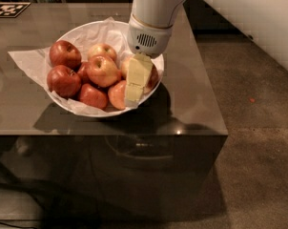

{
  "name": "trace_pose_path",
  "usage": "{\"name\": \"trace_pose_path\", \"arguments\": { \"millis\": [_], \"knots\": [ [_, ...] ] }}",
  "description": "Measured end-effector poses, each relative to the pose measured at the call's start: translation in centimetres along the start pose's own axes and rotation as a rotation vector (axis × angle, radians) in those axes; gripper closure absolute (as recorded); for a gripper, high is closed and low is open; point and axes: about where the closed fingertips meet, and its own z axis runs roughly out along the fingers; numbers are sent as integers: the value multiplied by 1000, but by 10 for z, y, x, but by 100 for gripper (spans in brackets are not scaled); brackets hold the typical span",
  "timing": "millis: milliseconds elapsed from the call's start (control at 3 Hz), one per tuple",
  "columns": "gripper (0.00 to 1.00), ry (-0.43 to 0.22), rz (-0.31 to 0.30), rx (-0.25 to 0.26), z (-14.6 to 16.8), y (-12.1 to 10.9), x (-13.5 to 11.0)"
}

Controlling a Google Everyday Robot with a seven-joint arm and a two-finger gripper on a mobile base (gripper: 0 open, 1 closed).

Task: Pick apple from white bowl

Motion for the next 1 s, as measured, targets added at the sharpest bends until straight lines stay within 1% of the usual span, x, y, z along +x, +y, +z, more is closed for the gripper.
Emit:
{"name": "trace_pose_path", "arguments": {
  "millis": [333, 667, 1000],
  "knots": [
    [0, 7, -11, -9, 6, 5, 3],
    [19, 6, -11, -8, 6, 5, 3],
    [42, 6, -11, -8, 6, 5, 3]
  ]
}}
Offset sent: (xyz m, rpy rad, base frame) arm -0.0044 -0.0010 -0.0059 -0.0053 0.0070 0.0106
